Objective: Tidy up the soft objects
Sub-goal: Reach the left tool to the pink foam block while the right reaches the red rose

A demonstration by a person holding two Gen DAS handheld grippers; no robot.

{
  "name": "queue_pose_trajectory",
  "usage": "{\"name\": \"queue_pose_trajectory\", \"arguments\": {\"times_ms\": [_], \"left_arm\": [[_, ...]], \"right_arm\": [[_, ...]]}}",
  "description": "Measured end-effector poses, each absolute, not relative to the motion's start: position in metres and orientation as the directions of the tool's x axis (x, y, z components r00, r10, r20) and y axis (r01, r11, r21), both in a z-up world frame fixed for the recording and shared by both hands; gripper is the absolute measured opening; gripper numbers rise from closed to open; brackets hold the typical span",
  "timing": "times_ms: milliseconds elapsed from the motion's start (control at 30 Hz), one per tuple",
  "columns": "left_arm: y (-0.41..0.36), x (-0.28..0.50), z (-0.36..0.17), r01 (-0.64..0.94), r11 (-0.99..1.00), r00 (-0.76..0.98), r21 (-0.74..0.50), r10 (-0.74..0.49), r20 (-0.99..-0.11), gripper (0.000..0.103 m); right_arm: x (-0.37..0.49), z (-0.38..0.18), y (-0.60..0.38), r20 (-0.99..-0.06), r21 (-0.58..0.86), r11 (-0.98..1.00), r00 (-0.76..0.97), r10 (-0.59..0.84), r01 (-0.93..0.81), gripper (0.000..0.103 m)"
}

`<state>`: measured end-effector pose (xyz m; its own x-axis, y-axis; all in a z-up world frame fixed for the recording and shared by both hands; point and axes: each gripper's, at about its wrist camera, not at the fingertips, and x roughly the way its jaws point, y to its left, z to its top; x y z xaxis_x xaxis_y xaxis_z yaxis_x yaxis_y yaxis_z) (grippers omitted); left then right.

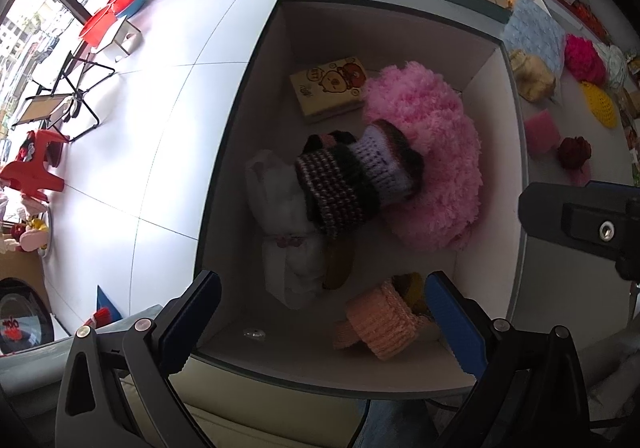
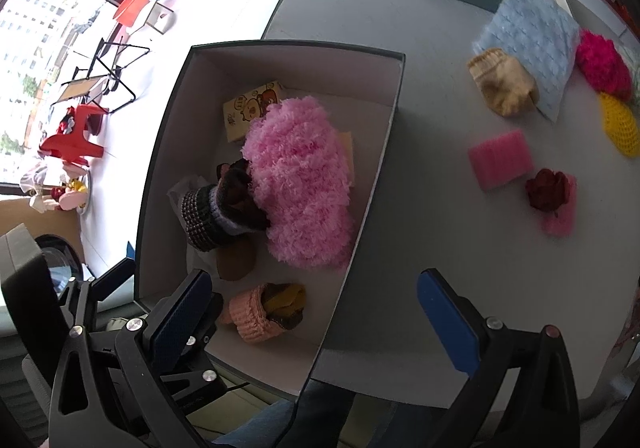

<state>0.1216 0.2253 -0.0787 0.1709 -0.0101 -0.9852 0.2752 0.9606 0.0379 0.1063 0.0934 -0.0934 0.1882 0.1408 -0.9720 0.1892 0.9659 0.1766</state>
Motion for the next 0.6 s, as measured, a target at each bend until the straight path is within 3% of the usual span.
{"name": "queue_pose_trajectory", "arguments": {"times_ms": [400, 600], "left_arm": [[0.176, 0.112, -0.057, 0.255, 0.965, 0.185, 0.060, 0.012, -0.983, 0.102], [0.113, 0.112, -0.041, 0.316, 0.948, 0.212, 0.045, -0.024, -0.977, 0.102]], "right_arm": [[0.091, -0.098, 0.034, -0.964, 0.229, 0.951, 0.183, 0.192, 0.206, 0.103], [0.067, -0.115, -0.046, -0.975, 0.195, 0.926, 0.164, 0.148, 0.324, 0.103]]}}
